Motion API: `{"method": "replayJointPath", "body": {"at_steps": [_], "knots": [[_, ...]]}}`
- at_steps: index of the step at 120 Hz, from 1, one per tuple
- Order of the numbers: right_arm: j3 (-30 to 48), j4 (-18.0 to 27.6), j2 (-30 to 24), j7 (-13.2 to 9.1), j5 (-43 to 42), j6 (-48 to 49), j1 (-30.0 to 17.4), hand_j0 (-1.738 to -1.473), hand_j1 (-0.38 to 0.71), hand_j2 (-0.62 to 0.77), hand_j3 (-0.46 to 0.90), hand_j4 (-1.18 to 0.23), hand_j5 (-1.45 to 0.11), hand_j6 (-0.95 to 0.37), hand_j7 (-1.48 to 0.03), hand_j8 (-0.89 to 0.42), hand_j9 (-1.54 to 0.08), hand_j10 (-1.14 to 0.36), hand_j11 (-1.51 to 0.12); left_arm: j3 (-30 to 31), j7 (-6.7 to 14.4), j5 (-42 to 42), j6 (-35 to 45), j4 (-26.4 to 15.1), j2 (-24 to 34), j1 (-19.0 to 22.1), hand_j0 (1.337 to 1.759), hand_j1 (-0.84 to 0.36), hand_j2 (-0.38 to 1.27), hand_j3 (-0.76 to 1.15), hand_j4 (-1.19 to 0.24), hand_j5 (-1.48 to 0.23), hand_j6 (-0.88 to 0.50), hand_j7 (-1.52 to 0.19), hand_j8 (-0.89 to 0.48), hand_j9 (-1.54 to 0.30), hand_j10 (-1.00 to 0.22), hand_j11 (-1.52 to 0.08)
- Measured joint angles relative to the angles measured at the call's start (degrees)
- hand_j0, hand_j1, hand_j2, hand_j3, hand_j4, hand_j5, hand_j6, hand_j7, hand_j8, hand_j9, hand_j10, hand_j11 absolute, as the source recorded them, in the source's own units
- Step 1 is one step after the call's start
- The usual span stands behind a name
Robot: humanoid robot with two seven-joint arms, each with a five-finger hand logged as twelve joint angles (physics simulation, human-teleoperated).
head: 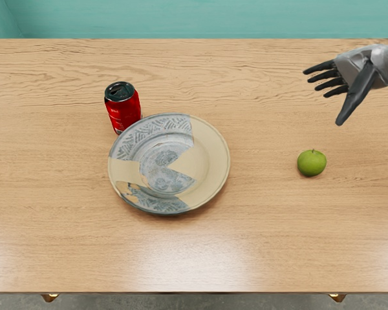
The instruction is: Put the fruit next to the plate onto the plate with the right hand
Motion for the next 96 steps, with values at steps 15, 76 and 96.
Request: {"method": "replayJointPath", "body": {"at_steps": [15, 76, 96], "knots": [[-1.8, -0.6, 0.7, 0.0, -0.7, 0.0, -0.4, -1.658, -0.35, 0.0, 0.0, 0.0, 0.0, 0.0, 0.0, 0.0, 0.0, 0.0, 0.0, 0.0, 0.0, 0.0, 0.0, 0.0, 0.0, 0.0, 1.658, 0.34, 0.0, 0.0, -0.01, -0.01, -0.01, -0.01, -0.01, -0.01, -0.01, -0.01], [-39.1, 29.9, 4.0, 0.0, -5.1, -48.5, 19.7, -1.658, -0.35, 0.0, 0.0, 0.0, 0.0, 0.0, 0.0, 0.0, 0.0, 0.0, 0.0, 0.0, 0.0, 0.0, 0.0, 0.0, 0.0, 0.0, 1.658, 0.34, 0.0, 0.0, -0.01, -0.01, -0.01, -0.01, -0.01, -0.01, -0.01, -0.01], [-41.3, 31.9, 8.5, 0.0, -4.8, -55.7, 15.1, -1.658, -0.32, -0.01, 0.0, -0.03, -0.04, -0.03, -0.04, -0.03, -0.04, -0.03, -0.04, 0.0, 0.0, 0.0, 0.0, 0.0, 0.0, 0.0, 1.658, 0.34, 0.0, 0.0, -0.01, -0.01, -0.01, -0.01, -0.01, -0.01, -0.01, -0.01]]}}
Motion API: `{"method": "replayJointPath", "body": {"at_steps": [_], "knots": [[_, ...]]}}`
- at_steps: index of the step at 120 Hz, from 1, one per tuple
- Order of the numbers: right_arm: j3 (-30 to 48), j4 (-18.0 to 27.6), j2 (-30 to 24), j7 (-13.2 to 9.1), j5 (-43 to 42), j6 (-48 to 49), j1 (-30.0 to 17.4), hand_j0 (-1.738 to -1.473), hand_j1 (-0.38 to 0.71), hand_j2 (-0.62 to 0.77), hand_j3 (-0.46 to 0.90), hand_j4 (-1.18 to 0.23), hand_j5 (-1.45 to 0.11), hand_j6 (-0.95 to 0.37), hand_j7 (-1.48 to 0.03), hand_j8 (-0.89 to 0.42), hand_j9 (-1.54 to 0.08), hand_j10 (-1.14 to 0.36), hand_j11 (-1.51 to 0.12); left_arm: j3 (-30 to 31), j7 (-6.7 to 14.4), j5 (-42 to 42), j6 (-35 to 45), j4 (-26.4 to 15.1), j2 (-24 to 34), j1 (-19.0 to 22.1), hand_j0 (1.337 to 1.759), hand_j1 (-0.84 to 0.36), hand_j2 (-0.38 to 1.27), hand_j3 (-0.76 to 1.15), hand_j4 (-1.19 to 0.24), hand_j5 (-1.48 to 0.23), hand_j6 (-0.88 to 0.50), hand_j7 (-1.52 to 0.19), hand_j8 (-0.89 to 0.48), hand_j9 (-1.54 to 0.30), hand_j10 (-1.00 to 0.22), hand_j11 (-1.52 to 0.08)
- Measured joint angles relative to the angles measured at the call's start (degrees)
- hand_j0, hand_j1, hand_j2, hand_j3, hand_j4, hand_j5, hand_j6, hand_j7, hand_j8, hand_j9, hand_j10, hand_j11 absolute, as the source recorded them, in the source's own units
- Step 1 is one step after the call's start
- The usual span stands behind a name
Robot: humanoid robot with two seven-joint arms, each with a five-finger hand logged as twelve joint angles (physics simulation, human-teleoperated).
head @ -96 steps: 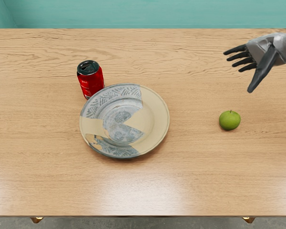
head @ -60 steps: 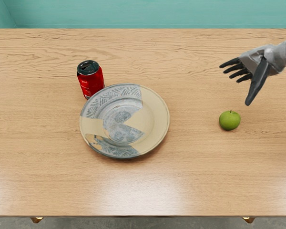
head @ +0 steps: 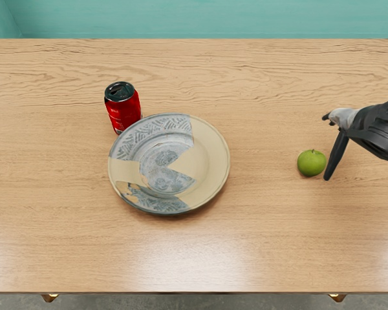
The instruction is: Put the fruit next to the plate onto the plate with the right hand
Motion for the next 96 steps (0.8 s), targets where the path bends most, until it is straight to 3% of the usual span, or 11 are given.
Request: {"method": "replayJointPath", "body": {"at_steps": [29, 96], "knots": [[-1.4, -1.0, 8.3, 0.0, 1.4, -9.1, -3.2, -1.658, -0.28, -0.01, 0.0, -0.06, -0.07, -0.06, -0.07, -0.06, -0.07, -0.06, -0.07, 0.0, 0.0, 0.0, 0.0, 0.0, 0.0, 0.0, 1.658, 0.34, 0.0, 0.0, -0.01, -0.01, -0.01, -0.01, -0.01, -0.01, -0.01, -0.01], [-3.8, -0.2, 9.6, 0.0, 1.3, -14.2, -4.6, -1.658, -0.24, -0.02, 0.0, -0.09, -0.11, -0.09, -0.11, -0.09, -0.11, -0.09, -0.11, 0.0, 0.0, 0.0, 0.0, 0.0, 0.0, 0.0, 1.658, 0.34, 0.0, 0.0, -0.01, -0.01, -0.01, -0.01, -0.01, -0.01, -0.01, -0.01]]}}
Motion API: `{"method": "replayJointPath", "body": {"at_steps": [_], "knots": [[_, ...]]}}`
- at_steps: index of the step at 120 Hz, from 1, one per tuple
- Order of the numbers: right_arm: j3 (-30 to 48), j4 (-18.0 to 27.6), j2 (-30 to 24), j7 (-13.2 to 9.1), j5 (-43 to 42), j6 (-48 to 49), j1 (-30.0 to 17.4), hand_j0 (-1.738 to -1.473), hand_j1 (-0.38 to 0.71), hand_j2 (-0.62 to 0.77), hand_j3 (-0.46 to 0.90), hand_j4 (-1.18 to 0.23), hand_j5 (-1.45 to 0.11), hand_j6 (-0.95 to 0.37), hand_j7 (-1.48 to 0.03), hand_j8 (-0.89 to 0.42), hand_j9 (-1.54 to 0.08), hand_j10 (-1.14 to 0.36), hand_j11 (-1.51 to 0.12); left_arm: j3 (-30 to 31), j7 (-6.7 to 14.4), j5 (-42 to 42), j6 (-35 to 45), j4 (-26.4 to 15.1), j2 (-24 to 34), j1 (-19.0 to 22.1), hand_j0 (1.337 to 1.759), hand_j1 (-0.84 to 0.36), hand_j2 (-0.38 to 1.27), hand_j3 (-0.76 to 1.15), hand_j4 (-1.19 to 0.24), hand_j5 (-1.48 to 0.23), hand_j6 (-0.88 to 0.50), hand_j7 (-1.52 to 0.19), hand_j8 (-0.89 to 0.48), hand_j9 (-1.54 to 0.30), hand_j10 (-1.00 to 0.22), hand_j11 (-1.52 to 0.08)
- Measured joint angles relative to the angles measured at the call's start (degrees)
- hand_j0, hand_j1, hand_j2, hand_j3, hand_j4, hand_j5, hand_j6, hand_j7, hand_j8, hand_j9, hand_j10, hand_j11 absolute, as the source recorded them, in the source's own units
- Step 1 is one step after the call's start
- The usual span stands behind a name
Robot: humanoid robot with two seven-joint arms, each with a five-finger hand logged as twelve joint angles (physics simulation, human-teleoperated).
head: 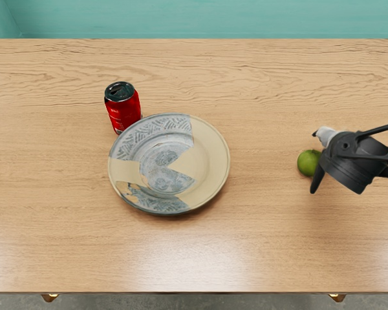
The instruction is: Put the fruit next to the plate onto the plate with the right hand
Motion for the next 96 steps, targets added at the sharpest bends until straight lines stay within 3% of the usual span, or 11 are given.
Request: {"method": "replayJointPath", "body": {"at_steps": [51, 96], "knots": [[-1.5, -0.5, 1.5, 0.0, -0.2, -0.1, -0.8, -1.658, -0.13, -0.04, 0.0, -0.18, -0.24, -0.18, -0.24, -0.18, -0.24, -0.18, -0.24, 0.0, 0.0, 0.0, 0.0, 0.0, 0.0, 0.0, 1.658, 0.34, 0.0, 0.0, -0.01, -0.01, -0.01, -0.01, -0.01, -0.01, -0.01, -0.01], [-1.4, -1.5, 2.5, 0.0, -0.4, -0.1, -0.9, -1.658, -0.11, -0.04, 0.0, -0.2, -0.26, -0.2, -0.26, -0.2, -0.26, -0.2, -0.26, 0.0, 0.0, 0.0, 0.0, 0.0, 0.0, 0.0, 1.658, 0.34, 0.0, 0.0, -0.01, -0.01, -0.01, -0.01, -0.01, -0.01, -0.01, -0.01]]}}
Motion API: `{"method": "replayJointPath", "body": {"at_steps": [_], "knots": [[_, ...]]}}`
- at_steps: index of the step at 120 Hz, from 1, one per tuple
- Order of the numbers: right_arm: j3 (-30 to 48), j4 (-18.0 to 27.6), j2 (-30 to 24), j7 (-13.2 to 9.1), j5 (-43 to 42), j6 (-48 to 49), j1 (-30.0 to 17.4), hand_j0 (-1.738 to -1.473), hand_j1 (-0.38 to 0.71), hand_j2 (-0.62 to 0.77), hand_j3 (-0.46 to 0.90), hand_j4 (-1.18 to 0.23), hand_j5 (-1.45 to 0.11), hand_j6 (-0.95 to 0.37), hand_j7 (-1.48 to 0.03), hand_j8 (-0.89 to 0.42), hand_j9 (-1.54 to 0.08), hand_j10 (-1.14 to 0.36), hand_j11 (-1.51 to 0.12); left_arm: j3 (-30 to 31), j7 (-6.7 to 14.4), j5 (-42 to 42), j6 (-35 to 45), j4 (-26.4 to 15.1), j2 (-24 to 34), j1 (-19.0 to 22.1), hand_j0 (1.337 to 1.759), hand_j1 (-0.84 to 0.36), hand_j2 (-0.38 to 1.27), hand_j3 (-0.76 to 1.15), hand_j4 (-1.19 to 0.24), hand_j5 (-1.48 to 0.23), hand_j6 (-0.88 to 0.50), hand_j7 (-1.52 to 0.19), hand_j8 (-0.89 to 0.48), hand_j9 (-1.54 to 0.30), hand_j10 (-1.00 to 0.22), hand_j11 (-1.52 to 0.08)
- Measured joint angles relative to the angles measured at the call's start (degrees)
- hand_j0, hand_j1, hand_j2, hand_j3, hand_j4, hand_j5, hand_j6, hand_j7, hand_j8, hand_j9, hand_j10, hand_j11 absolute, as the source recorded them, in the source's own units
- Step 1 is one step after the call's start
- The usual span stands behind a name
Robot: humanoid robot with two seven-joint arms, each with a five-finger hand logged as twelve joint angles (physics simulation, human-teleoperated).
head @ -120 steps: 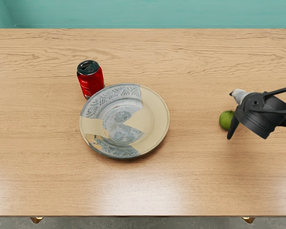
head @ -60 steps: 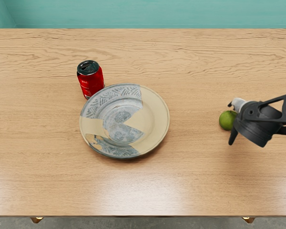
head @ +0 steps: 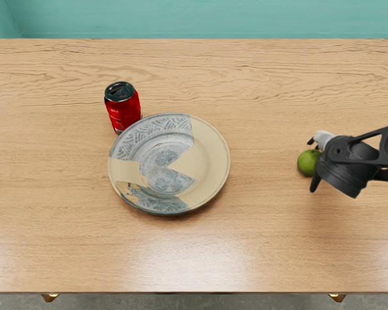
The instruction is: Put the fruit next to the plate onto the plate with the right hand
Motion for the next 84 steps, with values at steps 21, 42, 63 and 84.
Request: {"method": "replayJointPath", "body": {"at_steps": [21, 42, 63, 84], "knots": [[-0.2, -0.3, 0.7, 0.0, 0.0, 0.0, -0.5, -1.658, -0.05, -0.05, 0.0, -0.25, -0.32, -0.25, -0.32, -0.25, -0.32, -0.25, -0.32, 0.0, 0.0, 0.0, 0.0, 0.0, 0.0, 0.0, 1.658, 0.34, 0.0, 0.0, -0.01, -0.01, -0.01, -0.01, -0.01, -0.01, -0.01, -0.01], [0.9, -3.1, 0.6, 0.7, -2.1, 0.2, -3.8, -1.657, 0.27, -0.06, -0.01, -0.51, -0.66, 0.04, -1.1, -0.04, -1.13, -0.61, -0.81, 0.0, 0.0, 0.0, 0.0, 0.0, 0.0, 0.0, 1.658, 0.34, 0.0, 0.0, -0.01, -0.01, -0.01, -0.01, -0.01, -0.01, -0.01, -0.01], [11.7, -6.3, -6.0, 0.2, -0.6, -0.1, -8.8, -1.652, 0.33, 0.01, 0.0, -0.38, -1.0, -0.16, -1.2, -0.2, -1.25, -0.76, -1.0, 0.0, 0.0, 0.0, 0.0, 0.0, 0.0, 0.0, 1.658, 0.34, 0.0, 0.0, -0.01, -0.01, -0.01, -0.01, -0.01, -0.01, -0.01, -0.01], [35.0, -11.2, -16.2, 0.0, 0.1, 10.7, -18.7, -1.634, 0.36, 0.04, 0.0, -0.36, -1.02, -0.18, -1.16, -0.27, -1.18, -0.83, -1.08, 0.0, 0.0, 0.0, 0.0, 0.0, 0.0, 0.0, 1.658, 0.34, 0.0, 0.0, -0.01, -0.01, -0.01, -0.01, -0.01, -0.01, -0.01, -0.01]]}}
